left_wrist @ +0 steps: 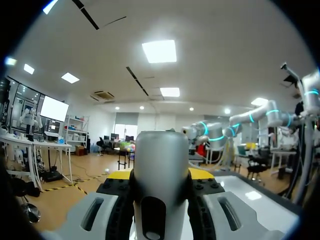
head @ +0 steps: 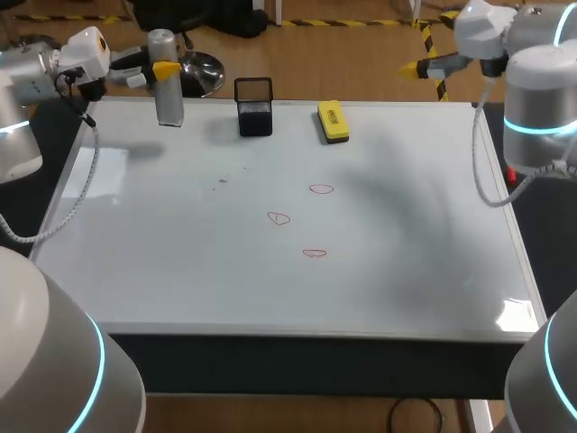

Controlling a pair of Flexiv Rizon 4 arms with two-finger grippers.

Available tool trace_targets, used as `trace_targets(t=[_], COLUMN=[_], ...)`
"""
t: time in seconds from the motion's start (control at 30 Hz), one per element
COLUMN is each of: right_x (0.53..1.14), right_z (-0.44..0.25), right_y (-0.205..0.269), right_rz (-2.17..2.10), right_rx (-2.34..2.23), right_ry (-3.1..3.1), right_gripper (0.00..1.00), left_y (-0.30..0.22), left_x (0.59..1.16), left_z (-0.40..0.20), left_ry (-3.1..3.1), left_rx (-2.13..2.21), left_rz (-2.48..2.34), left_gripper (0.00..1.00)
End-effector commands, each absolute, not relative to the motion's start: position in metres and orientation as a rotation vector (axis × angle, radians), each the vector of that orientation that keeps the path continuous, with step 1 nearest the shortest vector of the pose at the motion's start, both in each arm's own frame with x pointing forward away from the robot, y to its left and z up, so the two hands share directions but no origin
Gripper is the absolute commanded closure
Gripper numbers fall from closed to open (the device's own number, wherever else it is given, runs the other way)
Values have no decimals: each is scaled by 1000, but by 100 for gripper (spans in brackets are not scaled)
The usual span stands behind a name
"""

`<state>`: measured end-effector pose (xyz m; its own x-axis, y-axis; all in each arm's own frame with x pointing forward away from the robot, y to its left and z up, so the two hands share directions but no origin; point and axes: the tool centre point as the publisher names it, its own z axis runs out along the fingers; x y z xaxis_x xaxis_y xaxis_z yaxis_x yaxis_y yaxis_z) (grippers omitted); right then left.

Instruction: Pick up the inspection probe, press it on each red-marked spot on the whiteboard one by one, put down the probe, pick up the eraser, and wipe off all the red marks.

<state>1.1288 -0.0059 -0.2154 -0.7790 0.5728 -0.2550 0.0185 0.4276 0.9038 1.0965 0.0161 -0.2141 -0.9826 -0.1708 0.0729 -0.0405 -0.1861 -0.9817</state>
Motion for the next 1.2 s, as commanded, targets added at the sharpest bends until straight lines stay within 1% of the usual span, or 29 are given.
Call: trace_targets(t=[0.03,0.3,0.63,1.1,1.2], right_x=[1159,1159,1141,1135,1134], right_z=[-218,-233,-262,-295,-299], right_y=[17,56,82,93,97], right_rz=[1405,1264,793,149,81], right_rx=[145,-374,-1008,-1639,-1722], right_ry=[2438,2721,2944,2816,2751], right_gripper=[0,0,0,0,0], left_y=[15,15,15,15,15], left_x=[1094,1094,1094,1094,1094], left_z=[-211,-211,-211,-211,-211], left_ry=[1948,1948,1948,1948,1948], left_rx=[-260,-260,-260,-260,-260], left_rz=[-2335,-2335,-2335,-2335,-2335], left_gripper=[100,100,100,100,100])
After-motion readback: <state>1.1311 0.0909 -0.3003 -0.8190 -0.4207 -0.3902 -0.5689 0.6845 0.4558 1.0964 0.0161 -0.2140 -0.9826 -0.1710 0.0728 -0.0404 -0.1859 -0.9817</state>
